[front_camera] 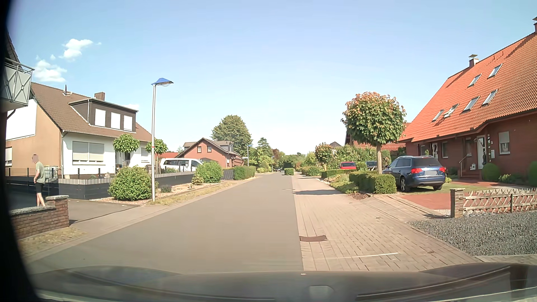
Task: Follow the waypoints while adhering to traffic rules and regulations
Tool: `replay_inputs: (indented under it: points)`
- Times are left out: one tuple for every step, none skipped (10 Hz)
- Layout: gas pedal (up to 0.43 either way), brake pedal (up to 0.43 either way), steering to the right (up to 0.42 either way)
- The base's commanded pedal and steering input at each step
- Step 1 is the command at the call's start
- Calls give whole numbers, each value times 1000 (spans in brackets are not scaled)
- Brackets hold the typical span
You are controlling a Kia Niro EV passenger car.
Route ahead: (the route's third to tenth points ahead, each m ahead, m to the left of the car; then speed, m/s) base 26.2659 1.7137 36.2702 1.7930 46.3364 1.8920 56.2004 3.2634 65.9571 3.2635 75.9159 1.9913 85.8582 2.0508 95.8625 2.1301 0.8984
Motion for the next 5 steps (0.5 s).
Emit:
replay_inputs:
  points:
    - [0, 12, -95]
    - [0, 6, -105]
    - [0, 6, -119]
    - [0, 6, -130]
    - [8, 6, -140]
